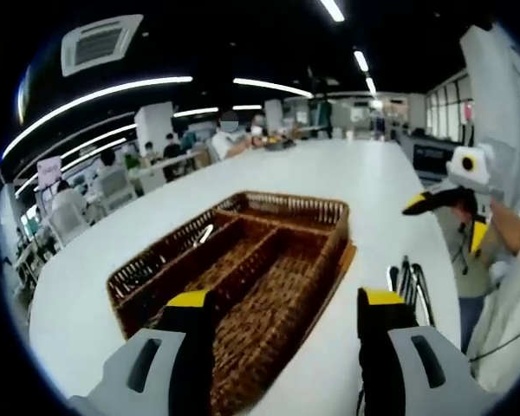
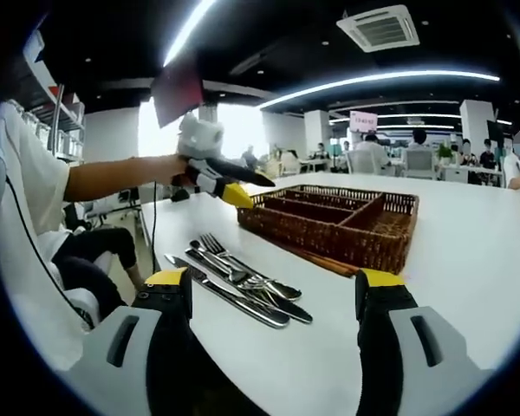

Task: Arrange the knives, forks, and spoons in their matching storage slots by inserting each utensil handle-first until every utensil is classified and aligned in the correct compartment

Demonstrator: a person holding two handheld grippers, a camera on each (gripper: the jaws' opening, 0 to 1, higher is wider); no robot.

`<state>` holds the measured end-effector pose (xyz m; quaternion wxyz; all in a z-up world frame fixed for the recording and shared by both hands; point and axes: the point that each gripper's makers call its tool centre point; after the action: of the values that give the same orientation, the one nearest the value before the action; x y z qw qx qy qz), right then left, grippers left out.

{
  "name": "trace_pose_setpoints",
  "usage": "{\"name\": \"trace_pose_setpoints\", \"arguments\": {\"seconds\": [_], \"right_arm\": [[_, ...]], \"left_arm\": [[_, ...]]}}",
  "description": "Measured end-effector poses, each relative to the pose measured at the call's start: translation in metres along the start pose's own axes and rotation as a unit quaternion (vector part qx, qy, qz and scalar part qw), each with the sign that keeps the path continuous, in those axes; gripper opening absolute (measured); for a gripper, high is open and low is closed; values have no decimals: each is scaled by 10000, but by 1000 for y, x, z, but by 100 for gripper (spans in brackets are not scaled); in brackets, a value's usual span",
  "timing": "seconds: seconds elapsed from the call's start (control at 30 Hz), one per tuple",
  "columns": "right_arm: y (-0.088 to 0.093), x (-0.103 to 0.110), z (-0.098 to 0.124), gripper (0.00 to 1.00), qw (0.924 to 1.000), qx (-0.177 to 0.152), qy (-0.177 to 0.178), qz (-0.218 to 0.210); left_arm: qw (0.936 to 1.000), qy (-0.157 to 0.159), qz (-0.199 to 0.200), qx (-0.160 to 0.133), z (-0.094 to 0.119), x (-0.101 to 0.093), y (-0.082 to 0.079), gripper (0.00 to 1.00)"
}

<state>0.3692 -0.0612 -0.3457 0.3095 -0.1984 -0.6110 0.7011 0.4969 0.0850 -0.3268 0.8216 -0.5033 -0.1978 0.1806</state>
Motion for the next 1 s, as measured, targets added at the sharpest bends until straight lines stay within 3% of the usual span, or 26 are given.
{"name": "trace_pose_setpoints", "arguments": {"seconds": [0.33,0.5,0.6,1.0], "right_arm": [[2,4,-5,80,9999,-21,-94,-42],[3,4,-6,80,9999,42,-107,-1],[3,5,-7,80,9999,49,-130,-5],[-3,7,-16,79,9996,94,-249,120]], "left_arm": [[9996,-174,163,-171,9,0,3,67],[9982,-283,340,-412,16,-4,-1,67],[9978,-387,263,-463,20,-7,-1,67],[9959,-461,420,-659,36,-19,6,67]]}}
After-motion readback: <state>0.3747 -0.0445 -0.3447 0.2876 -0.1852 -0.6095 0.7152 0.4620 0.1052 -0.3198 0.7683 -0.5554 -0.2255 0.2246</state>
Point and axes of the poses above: the point that each gripper's makers call its tool centre point, and the gripper's own axes: z roughly backward along the fingers, x roughly to its left, y roughly out of its underside, and after that the axes turned 4 degrees about -z, right-handed
